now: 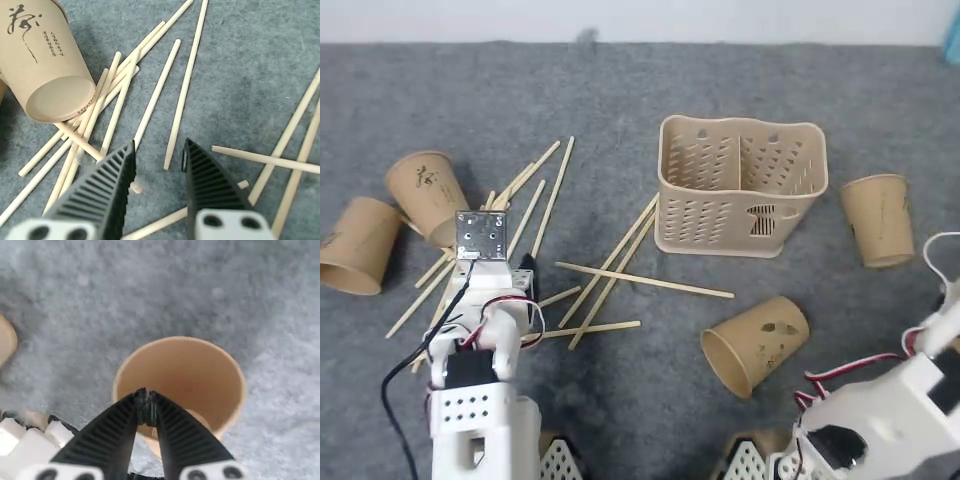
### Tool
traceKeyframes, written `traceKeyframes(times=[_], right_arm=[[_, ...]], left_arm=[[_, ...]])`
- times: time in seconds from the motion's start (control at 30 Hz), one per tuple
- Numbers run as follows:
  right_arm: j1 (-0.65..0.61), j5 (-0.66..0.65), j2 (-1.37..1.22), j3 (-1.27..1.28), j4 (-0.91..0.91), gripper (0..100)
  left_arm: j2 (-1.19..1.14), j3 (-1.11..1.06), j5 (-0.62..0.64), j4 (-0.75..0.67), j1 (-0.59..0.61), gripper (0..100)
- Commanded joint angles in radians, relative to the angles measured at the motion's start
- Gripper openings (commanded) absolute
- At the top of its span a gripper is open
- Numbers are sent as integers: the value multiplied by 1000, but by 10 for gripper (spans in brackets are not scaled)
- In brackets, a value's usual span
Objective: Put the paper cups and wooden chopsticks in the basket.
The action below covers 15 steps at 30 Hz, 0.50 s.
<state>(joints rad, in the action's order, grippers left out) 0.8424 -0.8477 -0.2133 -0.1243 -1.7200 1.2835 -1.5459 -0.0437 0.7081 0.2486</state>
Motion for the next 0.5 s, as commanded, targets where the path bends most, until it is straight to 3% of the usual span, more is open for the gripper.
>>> traceKeyframes(times=[0.0,0.17,0.47], right_arm=[[31,-25,54,-106,-47,8],[61,-28,54,-138,-73,8],[188,-176,53,-129,-77,8]], left_arm=[[14,5,-9,-25,5,141],[14,5,-9,-25,5,141],[14,5,-9,-25,5,141]])
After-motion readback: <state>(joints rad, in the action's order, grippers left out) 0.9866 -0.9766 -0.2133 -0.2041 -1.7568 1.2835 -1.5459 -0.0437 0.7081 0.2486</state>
